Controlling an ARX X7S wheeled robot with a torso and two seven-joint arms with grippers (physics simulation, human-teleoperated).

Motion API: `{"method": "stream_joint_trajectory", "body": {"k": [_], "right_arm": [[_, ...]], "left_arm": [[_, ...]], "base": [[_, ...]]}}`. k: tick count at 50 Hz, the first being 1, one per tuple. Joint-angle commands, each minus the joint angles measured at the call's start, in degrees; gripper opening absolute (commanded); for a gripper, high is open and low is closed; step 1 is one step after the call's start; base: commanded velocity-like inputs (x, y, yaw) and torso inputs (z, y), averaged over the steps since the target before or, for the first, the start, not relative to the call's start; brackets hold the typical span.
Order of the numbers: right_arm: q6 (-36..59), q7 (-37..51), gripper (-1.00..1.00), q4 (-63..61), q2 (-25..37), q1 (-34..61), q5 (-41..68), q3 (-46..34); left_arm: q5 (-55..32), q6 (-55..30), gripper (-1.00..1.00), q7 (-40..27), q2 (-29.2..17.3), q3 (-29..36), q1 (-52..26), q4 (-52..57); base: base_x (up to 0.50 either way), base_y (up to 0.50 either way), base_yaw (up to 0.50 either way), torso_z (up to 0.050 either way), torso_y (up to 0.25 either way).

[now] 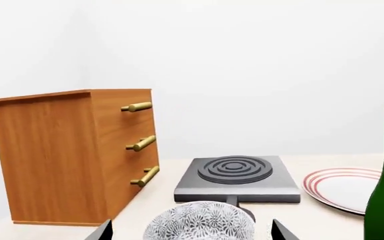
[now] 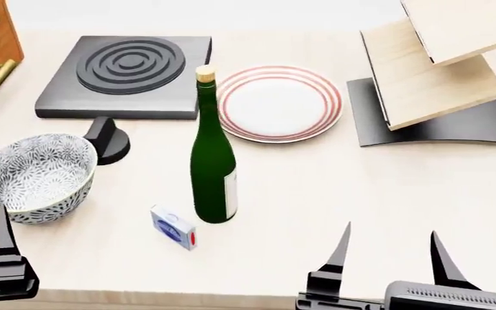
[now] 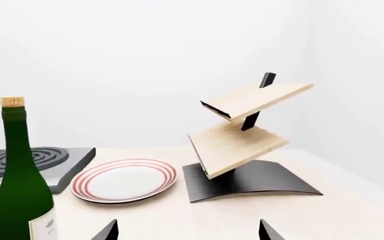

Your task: Pick up the akita bowl and put it on the plate.

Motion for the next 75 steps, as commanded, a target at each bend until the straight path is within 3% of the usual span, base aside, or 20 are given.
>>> {"method": "stream_joint_trajectory", "body": {"k": [1,24,49,75], "right_arm": [[0.0,0.4,1.0,-0.2,0.3,-0.1,0.1,-0.5],[-3.9,1.9,1.0,-1.4,1.3,-1.0,-4.4,-4.3],[-3.7,1.8,1.0,-0.9,1.7,-0.8,-3.3,-5.7],[-4.1,2.6,1.0,-1.7,2.2,-0.8,-2.6,-7.0]], "left_arm": [[-0.2,0.1,1.0,-0.3,-0.2,0.3,-0.1,-0.1],[-0.9,1.1,1.0,-0.6,-0.5,0.7,0.2,-0.7],[-1.0,1.8,1.0,-0.9,-0.8,2.2,0.0,-1.9],[-1.2,1.6,1.0,-1.5,-1.6,3.0,-0.1,-1.3]], "base": [[0.0,-0.12,0.0,0.0,0.0],[0.0,-0.06,0.0,0.0,0.0],[0.31,0.0,0.0,0.0,0.0],[0.05,0.0,0.0,0.0,0.0]]}}
